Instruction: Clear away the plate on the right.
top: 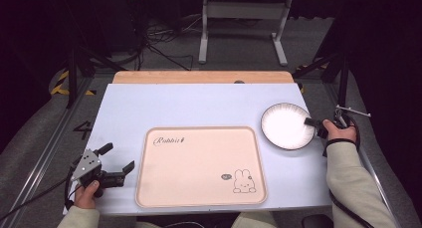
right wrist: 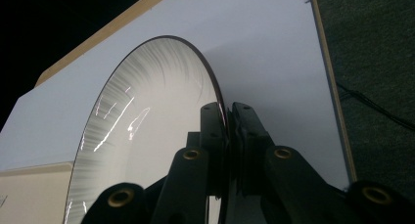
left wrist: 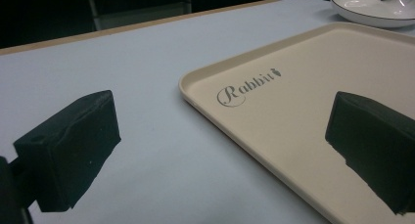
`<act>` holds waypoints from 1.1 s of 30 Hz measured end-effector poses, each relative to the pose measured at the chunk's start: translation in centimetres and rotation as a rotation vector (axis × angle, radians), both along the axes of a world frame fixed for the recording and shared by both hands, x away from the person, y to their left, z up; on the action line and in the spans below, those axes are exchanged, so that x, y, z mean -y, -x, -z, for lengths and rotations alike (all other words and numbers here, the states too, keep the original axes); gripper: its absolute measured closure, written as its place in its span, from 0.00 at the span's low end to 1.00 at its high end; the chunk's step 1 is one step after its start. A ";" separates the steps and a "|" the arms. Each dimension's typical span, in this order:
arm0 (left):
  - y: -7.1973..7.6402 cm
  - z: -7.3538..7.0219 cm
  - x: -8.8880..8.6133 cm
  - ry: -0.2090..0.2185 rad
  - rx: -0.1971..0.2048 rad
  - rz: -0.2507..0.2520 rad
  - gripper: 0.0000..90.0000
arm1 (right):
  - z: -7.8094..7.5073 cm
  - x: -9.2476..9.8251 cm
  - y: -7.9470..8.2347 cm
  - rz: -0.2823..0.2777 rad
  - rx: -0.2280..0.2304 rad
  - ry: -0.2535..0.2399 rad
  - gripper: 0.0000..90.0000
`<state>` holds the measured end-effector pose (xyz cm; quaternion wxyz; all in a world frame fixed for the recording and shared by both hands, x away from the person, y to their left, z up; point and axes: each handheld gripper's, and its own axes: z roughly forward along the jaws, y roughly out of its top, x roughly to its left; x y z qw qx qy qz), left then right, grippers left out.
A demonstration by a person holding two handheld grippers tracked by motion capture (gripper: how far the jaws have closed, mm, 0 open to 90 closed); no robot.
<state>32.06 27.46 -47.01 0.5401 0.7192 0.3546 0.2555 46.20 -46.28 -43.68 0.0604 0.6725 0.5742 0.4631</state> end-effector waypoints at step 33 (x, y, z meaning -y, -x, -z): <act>0.0 0.0 0.0 0.003 -0.001 -0.002 0.00 | -5.2 -1.1 1.1 -0.028 0.077 0.029 0.92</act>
